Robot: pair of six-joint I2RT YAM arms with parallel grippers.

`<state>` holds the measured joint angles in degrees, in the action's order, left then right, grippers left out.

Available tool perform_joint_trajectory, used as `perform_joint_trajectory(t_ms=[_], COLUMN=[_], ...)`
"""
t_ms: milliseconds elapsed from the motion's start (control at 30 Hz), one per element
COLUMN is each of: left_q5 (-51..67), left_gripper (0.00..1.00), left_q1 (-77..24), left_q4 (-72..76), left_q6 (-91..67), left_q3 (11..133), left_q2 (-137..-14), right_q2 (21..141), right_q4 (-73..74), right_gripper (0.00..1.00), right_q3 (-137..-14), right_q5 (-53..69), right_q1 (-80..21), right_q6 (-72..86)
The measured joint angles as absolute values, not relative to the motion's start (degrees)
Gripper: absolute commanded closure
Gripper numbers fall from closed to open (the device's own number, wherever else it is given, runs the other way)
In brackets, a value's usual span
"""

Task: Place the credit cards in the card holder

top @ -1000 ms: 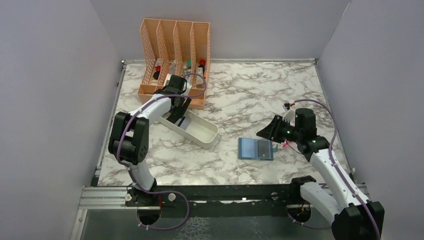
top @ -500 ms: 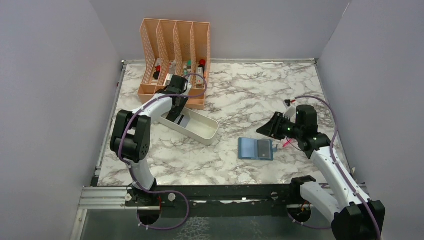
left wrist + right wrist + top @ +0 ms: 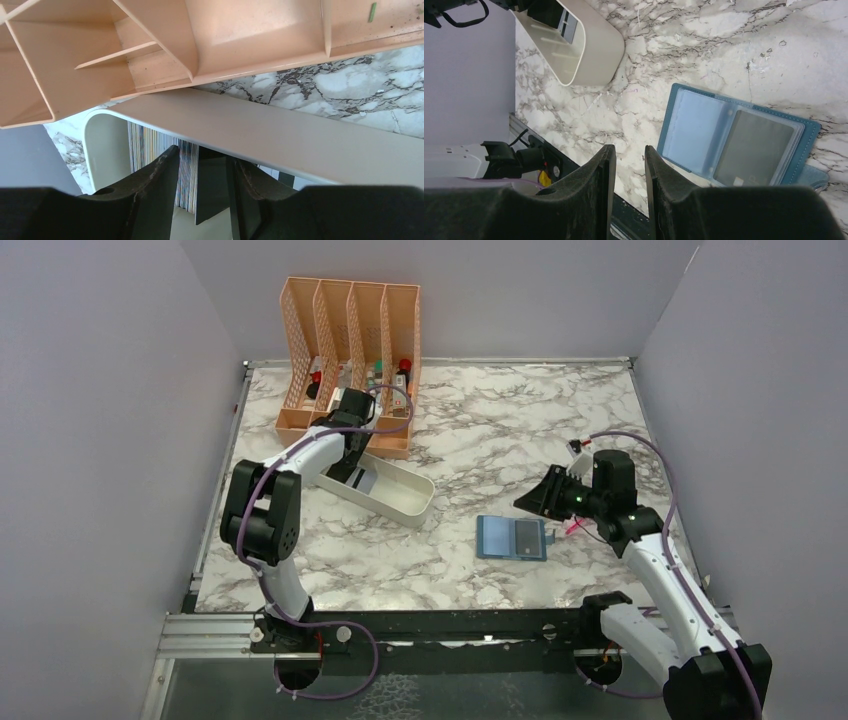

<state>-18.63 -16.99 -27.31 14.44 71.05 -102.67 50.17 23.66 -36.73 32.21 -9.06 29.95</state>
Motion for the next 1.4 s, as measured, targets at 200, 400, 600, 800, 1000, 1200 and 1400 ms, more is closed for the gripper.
perform_joint_trajectory(t_ms=[200, 400, 600, 800, 1000, 1200, 1400], left_q5=[-18.9, -19.1, -18.0, -13.3, -8.3, 3.4, 20.2], left_gripper=[0.69, 0.96, 1.00, 1.00, 1.00, 1.00, 0.99], left_q1=[-17.0, -17.1, -18.3, -18.6, -18.5, -18.5, -18.5], left_q4=[-27.5, -27.7, -30.2, -32.9, -34.0, -31.9, -17.9], left_q6=[14.4, 14.0, 12.3, 7.5, -0.7, -10.4, -24.4], left_q3=[71.5, 71.7, 72.8, 73.5, 74.2, 73.9, 63.4], left_q2=[-101.8, -100.7, -100.1, -95.1, -88.3, -83.5, -74.5], right_q2=[50.2, 50.2, 50.3, 51.4, 51.9, 53.0, 59.4], right_q4=[23.7, 23.7, 23.6, 23.8, 24.7, 24.7, 25.1], right_gripper=[0.67, 0.67, 0.69, 0.70, 0.69, 0.69, 0.71], right_q3=[-36.7, -36.7, -35.9, -35.0, -34.5, -34.3, -33.8], right_q5=[32.2, 32.2, 32.2, 29.5, 20.8, 10.7, 5.2], right_q1=[-9.1, -9.1, -9.1, -9.1, -9.1, -9.1, -9.1], right_q6=[29.9, 29.9, 30.7, 33.0, 37.0, 39.0, 40.7])
